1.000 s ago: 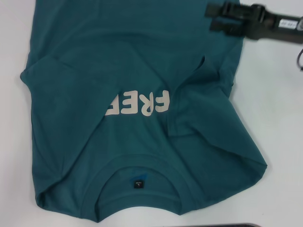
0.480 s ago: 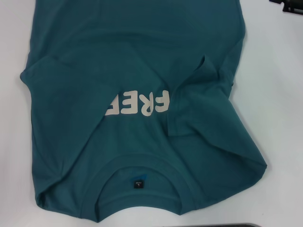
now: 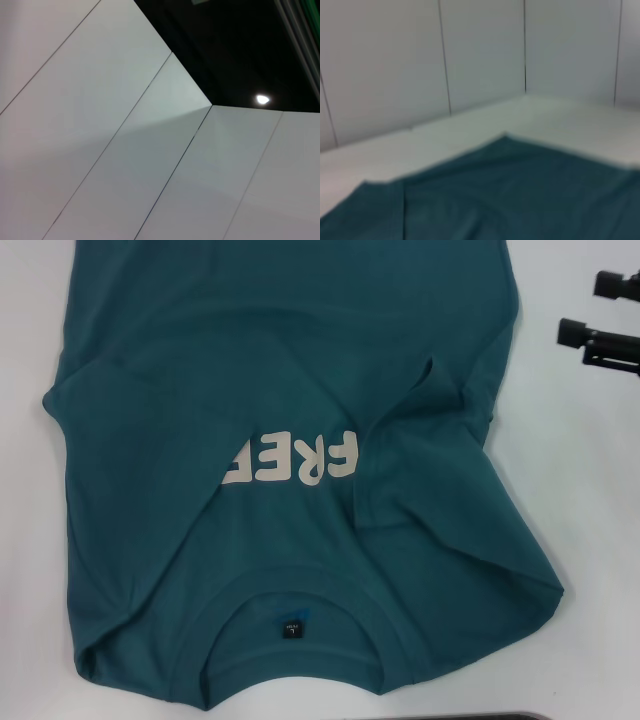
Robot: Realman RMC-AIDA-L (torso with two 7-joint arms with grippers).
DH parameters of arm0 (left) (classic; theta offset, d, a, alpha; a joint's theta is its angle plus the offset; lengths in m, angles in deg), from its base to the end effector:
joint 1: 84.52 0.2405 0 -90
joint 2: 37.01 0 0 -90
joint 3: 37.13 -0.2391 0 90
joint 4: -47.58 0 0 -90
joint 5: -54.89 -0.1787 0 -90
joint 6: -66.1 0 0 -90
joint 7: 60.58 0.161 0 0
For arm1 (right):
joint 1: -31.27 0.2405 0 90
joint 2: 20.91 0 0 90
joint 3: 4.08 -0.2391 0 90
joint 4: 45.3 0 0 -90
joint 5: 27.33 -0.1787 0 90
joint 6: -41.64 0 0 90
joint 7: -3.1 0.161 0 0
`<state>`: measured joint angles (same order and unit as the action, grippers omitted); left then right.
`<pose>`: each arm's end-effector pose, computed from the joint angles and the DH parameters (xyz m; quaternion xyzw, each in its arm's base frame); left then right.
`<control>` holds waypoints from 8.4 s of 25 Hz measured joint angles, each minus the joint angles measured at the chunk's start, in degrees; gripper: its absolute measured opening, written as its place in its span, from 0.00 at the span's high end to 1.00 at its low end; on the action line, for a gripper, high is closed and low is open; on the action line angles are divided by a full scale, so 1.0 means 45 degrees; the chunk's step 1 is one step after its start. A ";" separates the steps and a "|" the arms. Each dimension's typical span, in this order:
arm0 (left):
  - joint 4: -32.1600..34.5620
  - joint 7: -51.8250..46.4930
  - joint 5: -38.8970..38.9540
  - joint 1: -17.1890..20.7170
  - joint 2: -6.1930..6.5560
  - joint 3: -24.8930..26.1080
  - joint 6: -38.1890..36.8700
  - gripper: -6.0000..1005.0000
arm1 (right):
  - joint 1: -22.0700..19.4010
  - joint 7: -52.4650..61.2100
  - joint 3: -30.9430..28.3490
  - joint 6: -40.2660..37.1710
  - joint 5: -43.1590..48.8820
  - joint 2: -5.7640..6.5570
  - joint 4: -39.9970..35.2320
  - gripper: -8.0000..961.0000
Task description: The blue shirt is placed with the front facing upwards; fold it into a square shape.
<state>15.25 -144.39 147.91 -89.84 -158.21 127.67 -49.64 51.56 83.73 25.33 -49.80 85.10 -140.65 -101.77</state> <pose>-0.2765 0.1831 0.0920 -0.6934 -0.3126 -0.5820 0.2876 0.2623 0.2936 0.0697 -0.9035 0.2093 0.2323 0.2932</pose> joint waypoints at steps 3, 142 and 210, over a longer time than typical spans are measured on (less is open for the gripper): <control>0.0014 0.0014 0.0052 -0.0008 -0.0039 0.0000 -0.0001 0.07 | 0.0521 0.1837 0.0609 0.0750 0.1349 0.0139 0.0120 0.13; -0.0642 -0.7660 -0.9889 0.0750 0.0615 -0.0038 0.1852 0.07 | 0.1371 0.8802 0.1030 -0.1118 0.0414 0.1200 0.2342 0.05; -0.0626 -0.8844 -1.0333 0.0153 0.0598 -0.0197 0.2695 0.07 | 0.1485 0.9154 0.0293 -0.1468 0.0307 0.1180 0.2391 0.05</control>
<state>12.43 -184.19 101.41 -89.16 -155.52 126.78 -37.51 58.24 124.92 26.65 -56.41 86.48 -135.34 -91.02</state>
